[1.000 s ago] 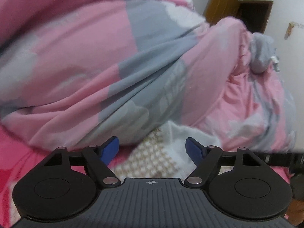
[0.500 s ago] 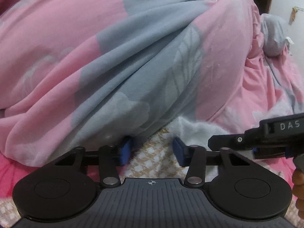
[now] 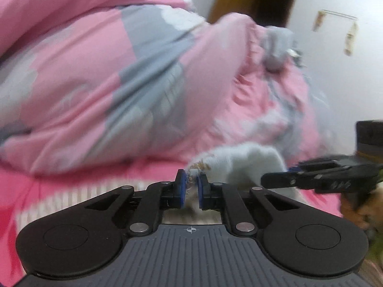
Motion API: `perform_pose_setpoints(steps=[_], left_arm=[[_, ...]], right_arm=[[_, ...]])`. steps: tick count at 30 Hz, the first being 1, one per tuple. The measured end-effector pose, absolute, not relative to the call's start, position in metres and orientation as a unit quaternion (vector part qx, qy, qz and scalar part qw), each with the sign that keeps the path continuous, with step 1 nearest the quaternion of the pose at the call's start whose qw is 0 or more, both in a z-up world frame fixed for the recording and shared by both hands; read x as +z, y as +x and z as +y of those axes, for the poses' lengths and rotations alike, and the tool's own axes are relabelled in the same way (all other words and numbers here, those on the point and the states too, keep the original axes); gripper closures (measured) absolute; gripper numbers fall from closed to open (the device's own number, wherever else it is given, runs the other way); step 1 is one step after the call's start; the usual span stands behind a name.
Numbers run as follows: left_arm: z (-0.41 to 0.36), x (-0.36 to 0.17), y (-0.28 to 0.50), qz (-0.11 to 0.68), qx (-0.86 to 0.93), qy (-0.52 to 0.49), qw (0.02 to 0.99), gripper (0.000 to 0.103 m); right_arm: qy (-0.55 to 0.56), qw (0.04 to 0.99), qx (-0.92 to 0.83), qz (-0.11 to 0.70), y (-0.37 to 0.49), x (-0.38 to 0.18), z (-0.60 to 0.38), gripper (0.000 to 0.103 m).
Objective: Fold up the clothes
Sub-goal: 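Reach both grippers to the cardigan collar edge and close them on it, then lift the collar edge with both grippers and fold it over toward the hem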
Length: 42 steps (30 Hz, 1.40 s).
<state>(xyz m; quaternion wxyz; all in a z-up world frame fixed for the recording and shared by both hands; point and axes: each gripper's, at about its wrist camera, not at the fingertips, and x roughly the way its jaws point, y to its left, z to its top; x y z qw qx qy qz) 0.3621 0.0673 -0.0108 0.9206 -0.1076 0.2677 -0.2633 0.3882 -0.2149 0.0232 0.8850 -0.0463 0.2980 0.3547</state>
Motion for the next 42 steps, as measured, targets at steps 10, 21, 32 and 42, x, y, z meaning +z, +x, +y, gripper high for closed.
perform_pose_setpoints(steps=[10,21,32,42], left_arm=[[0.078,0.005,0.357,0.206,-0.219,-0.165,0.939,0.067],[0.026,-0.048,0.371,0.280,-0.204,-0.012,0.938,0.064],[0.061,-0.070,0.367,0.315,-0.206,-0.175,0.910,0.057],[0.092,-0.074,0.390,0.364,-0.232,-0.344,0.834,0.052]], right_arm=[[-0.270,0.876,0.319,0.240,0.315,-0.006,-0.197,0.095],[-0.081,0.903,0.295,0.301,0.322,0.011,-0.250,0.054],[0.347,0.772,0.256,0.466,0.407,-0.026,-0.291,0.045],[0.460,0.719,0.251,0.456,0.397,-0.038,-0.312,0.049]])
